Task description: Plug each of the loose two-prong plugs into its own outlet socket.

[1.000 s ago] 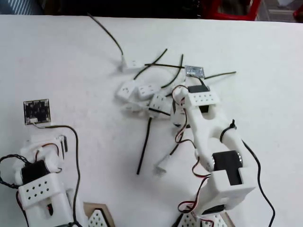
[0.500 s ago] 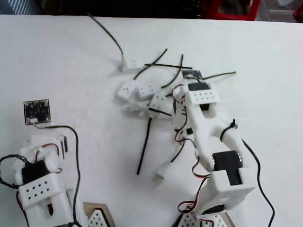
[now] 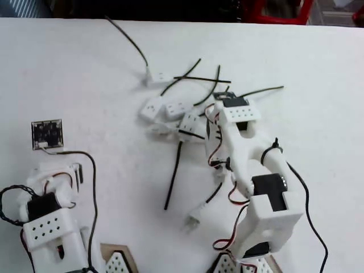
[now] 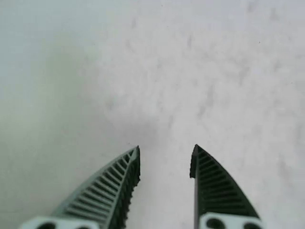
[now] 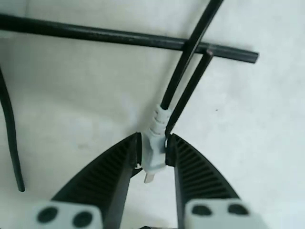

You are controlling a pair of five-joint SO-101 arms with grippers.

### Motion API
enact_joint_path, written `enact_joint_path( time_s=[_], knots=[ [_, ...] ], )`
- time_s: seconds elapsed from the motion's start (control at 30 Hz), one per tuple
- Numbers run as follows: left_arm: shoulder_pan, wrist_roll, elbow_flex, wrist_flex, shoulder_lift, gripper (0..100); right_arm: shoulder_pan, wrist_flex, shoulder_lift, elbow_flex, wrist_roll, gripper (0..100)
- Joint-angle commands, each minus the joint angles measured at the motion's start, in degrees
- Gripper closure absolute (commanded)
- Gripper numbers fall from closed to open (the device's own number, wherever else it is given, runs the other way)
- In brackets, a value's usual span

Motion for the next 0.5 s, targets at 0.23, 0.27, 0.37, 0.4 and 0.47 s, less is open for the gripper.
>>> enact_joint_path(
  time_s=[0.23,0.27,0.37,0.4,0.47],
  knots=[
    [0.48,-0.62,-0.18,-1.23,-0.92,82,-1.27,1.71,-0.22,-1.93,0.44,91.2],
    [0.48,-0.62,-0.18,-1.23,-0.92,82,-1.27,1.71,-0.22,-1.76,0.44,91.2],
    [0.48,-0.62,-0.18,-1.23,-0.92,82,-1.27,1.54,-0.31,-1.93,0.44,96.1],
    [0.48,-0.62,-0.18,-1.23,-0.92,82,-1.27,1.36,-0.31,-1.93,0.44,98.5],
    [0.48,-0.62,-0.18,-1.23,-0.92,82,-1.27,1.45,-0.22,-1.85,0.44,96.8]
  ],
)
